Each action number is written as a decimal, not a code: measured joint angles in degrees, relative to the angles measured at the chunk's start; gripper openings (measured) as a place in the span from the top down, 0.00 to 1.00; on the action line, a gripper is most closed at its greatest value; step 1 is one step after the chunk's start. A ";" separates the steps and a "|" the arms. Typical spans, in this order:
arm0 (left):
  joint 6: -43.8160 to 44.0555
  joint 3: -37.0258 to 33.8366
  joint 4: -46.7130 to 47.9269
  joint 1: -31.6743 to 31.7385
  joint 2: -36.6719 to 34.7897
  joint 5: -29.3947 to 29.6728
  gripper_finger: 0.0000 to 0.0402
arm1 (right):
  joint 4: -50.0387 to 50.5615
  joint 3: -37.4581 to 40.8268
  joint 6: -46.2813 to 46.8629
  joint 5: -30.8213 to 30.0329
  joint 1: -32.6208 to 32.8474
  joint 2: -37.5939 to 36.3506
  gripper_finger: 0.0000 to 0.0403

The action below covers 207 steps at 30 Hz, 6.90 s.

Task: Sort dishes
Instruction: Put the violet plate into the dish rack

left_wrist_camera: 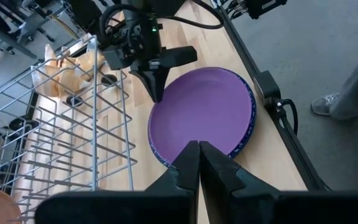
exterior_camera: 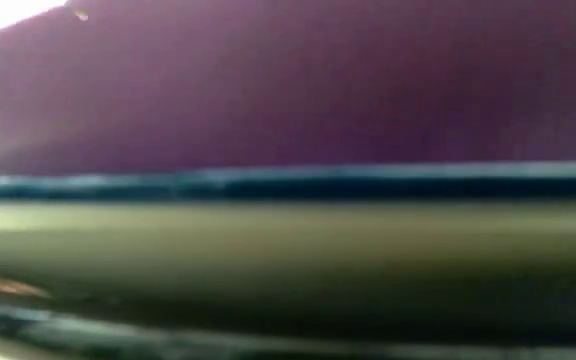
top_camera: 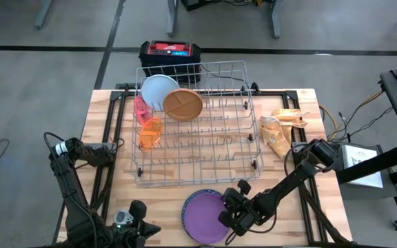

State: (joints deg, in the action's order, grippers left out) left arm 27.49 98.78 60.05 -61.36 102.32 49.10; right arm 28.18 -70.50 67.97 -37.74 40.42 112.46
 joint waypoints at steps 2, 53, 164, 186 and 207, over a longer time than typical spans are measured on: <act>0.01 0.00 0.00 0.00 0.00 0.00 1.00 | 0.09 0.00 -0.38 0.00 -0.13 0.00 0.98; 6.12 -0.76 -6.15 2.15 21.64 5.16 1.00 | 1.79 0.57 13.24 10.79 4.00 -6.23 0.47; 6.23 -0.25 -0.87 5.40 21.29 7.45 1.00 | -3.11 3.15 1.43 -0.68 2.64 -14.02 0.98; 16.84 2.84 29.83 2.26 16.59 16.41 1.00 | -3.30 -0.23 -53.51 -52.51 -4.27 -42.77 0.98; 21.29 -16.02 30.00 6.64 0.60 17.80 1.00 | -23.71 -0.55 -96.11 -8.13 -57.35 -40.95 0.98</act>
State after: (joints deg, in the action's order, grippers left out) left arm 48.77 82.76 90.05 -54.72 102.92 66.90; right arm 4.47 -71.05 -28.14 -45.87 -16.93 71.52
